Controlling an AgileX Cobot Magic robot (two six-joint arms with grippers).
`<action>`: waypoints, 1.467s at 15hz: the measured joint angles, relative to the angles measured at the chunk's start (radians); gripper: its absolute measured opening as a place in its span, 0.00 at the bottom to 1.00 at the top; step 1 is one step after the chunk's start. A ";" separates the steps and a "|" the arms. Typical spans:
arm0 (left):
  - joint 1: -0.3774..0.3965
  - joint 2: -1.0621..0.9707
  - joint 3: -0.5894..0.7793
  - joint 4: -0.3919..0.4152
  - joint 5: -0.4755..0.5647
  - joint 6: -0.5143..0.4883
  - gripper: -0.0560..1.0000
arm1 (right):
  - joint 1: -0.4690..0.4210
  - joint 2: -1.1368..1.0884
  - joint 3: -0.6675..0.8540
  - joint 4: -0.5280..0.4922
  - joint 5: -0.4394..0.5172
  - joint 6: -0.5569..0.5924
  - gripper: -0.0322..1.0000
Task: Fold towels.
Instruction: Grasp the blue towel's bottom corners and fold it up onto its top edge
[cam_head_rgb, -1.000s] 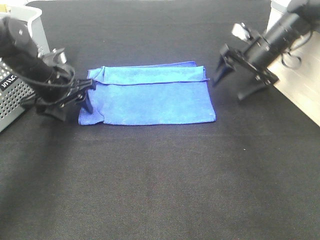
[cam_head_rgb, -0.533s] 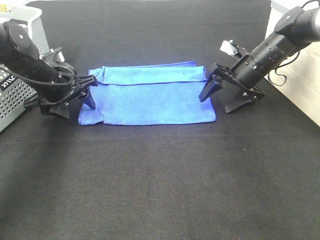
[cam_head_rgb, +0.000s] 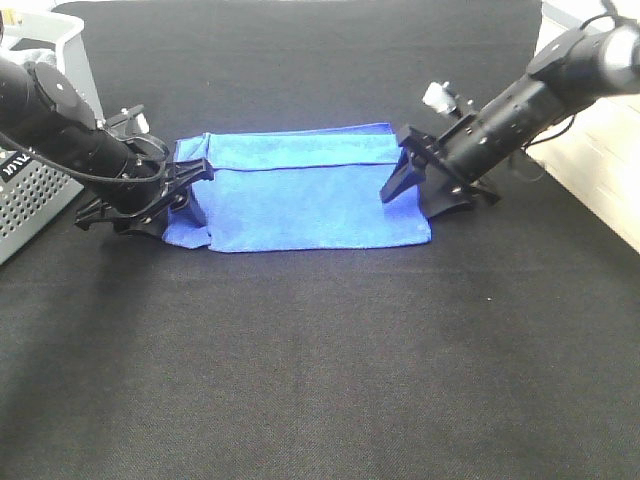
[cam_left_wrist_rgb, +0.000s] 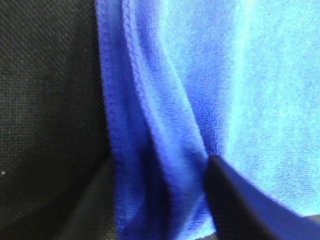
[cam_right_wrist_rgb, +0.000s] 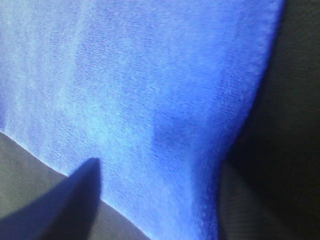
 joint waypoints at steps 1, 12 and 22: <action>0.000 0.004 0.000 0.000 0.001 0.000 0.43 | 0.002 0.010 0.000 0.006 -0.001 0.005 0.48; 0.017 -0.082 0.011 0.089 0.333 -0.004 0.06 | -0.093 -0.105 0.167 -0.057 0.132 0.069 0.03; 0.016 -0.293 0.403 0.084 0.255 -0.004 0.06 | -0.092 -0.350 0.656 -0.044 -0.073 0.006 0.03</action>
